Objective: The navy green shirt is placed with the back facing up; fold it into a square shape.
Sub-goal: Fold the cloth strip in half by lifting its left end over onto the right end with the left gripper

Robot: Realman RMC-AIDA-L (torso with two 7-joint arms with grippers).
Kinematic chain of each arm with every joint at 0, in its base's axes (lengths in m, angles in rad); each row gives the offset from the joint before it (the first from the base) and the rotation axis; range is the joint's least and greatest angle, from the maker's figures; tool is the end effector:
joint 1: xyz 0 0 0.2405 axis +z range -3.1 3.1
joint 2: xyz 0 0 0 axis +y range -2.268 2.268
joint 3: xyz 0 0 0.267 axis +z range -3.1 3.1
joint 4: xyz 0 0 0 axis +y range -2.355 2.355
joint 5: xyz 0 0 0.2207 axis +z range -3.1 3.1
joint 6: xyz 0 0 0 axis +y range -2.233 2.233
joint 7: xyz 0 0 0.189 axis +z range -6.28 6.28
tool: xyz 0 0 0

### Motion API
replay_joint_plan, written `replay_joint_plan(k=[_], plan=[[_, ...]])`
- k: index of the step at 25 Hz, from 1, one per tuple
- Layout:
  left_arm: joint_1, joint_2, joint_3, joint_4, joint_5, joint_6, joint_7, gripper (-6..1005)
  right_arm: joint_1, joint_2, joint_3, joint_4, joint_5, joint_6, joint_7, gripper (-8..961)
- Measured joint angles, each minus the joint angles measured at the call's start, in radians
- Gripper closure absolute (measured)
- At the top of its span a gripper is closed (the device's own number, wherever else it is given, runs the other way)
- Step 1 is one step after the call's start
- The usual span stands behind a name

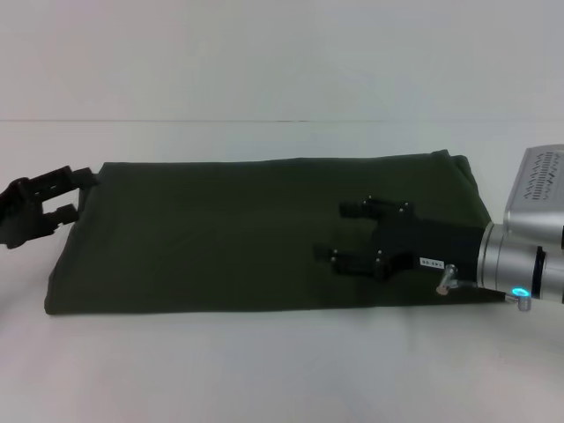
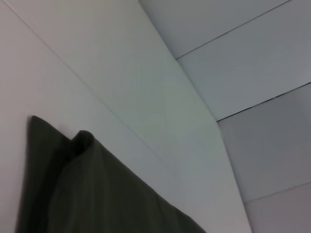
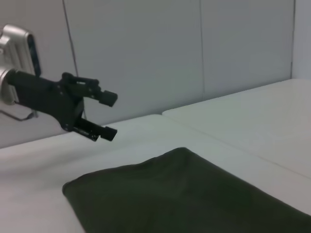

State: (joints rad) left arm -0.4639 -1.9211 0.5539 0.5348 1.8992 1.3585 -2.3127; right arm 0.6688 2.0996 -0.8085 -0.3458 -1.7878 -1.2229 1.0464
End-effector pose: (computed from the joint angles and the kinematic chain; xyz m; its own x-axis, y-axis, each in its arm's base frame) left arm -0.3454 0.3871 0.0402 -0.1282 0.7365 0.6642 0.9674 -0.0547 0.2473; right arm 0.2368 0.3958 -0.1083 0.8432 -0.1986 -0.4996 -0.3813 -0.8760 -0.2953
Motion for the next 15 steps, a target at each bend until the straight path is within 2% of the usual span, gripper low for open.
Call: replay_joint_plan(k=[3, 5, 7, 8, 11, 13, 15], plan=[[-0.019, 0.018, -0.001, 0.008, 0.079, -0.035, -0.053, 139, 0.001, -0.001, -0.034, -0.003, 0.001, 0.004, -0.002, 96], [-0.037, 0.02, 0.0, 0.009, 0.112, -0.053, -0.069, 139, 0.003, -0.001, -0.043, 0.0, 0.001, 0.016, -0.002, 96], [-0.054, 0.011, 0.009, 0.006, 0.119, -0.061, -0.063, 139, 0.004, -0.001, -0.047, 0.004, 0.003, 0.028, -0.002, 96], [-0.07, -0.005, 0.034, 0.004, 0.12, -0.086, -0.046, 139, 0.004, -0.001, -0.047, 0.006, 0.003, 0.031, -0.002, 96], [-0.077, -0.015, 0.071, 0.001, 0.12, -0.136, -0.039, 139, 0.003, 0.0, -0.045, 0.008, 0.004, 0.037, 0.001, 96], [-0.08, -0.023, 0.137, -0.015, 0.12, -0.23, -0.04, 139, 0.003, 0.0, -0.04, 0.008, 0.005, 0.041, 0.008, 96], [-0.081, -0.023, 0.146, -0.02, 0.12, -0.251, -0.041, 140, 0.003, 0.0, -0.039, 0.008, 0.005, 0.041, 0.008, 96]])
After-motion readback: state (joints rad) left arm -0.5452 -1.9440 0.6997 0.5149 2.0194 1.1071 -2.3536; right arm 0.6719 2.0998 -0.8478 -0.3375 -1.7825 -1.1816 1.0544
